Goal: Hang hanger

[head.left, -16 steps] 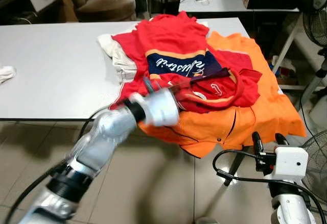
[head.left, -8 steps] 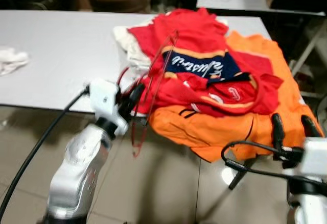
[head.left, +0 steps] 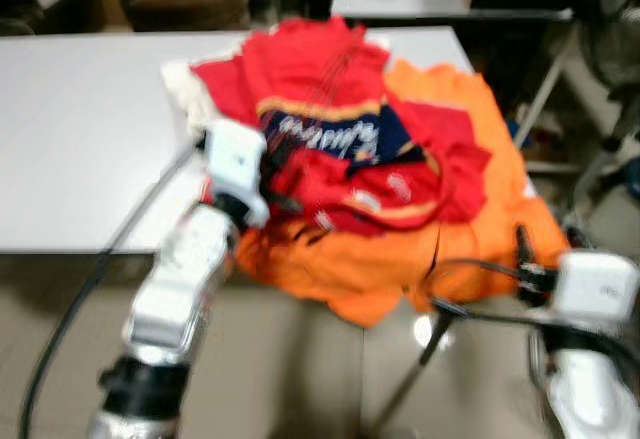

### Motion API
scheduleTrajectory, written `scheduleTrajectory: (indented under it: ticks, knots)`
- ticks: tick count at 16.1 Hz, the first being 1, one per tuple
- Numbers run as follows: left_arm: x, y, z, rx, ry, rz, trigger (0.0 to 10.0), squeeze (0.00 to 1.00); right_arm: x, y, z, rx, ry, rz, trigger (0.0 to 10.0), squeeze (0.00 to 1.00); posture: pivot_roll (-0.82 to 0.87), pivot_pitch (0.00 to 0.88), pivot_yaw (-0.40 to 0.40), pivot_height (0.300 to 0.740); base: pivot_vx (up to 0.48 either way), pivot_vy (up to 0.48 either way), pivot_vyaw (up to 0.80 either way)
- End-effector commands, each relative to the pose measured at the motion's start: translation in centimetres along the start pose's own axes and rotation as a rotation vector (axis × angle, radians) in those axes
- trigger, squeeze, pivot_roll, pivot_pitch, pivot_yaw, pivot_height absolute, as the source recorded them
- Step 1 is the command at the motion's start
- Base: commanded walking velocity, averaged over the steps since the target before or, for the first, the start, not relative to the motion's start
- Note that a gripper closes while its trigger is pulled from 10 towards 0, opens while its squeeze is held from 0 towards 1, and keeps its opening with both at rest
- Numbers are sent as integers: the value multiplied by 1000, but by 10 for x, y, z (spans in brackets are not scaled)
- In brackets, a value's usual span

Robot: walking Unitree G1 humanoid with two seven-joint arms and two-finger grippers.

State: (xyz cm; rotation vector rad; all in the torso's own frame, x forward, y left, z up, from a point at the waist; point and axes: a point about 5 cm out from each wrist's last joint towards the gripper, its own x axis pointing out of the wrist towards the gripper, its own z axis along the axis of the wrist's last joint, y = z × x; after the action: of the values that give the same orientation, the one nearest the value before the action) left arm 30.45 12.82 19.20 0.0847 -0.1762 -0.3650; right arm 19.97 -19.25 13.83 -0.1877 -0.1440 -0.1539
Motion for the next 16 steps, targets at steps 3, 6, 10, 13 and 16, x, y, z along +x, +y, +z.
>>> scheduleTrajectory:
  ticks: [3, 6, 10, 13, 16]
  knots:
    - [-14, 8, -22, -79, 157, 81, 10000, 0, 5, -3, 2, -14, 7, 47, 10000, 0, -233, 79, 35, 740, 0, 0, 0]
    - [-52, -17, -8, -60, 132, -10, 10000, 0, 6, -12, -11, -49, 61, 115, 10000, 0, -178, 103, -46, 740, 0, 0, 0]
    - [-25, -25, 7, -8, -9, -74, 10000, 0, 15, -2, -9, -37, 36, 127, 10000, 0, -192, 71, -32, 740, 137, -196, 0]
    - [-9, -16, 22, 218, -53, -101, 10000, 0, 17, -2, -7, -26, 19, 106, 10000, 0, -210, 54, -7, 740, 87, 0, 0]
    - [6, -5, 23, 554, -76, -150, 10000, 0, 10, -3, -9, -28, 29, 77, 10000, 0, -240, 54, 27, 740, 0, 0, 0]
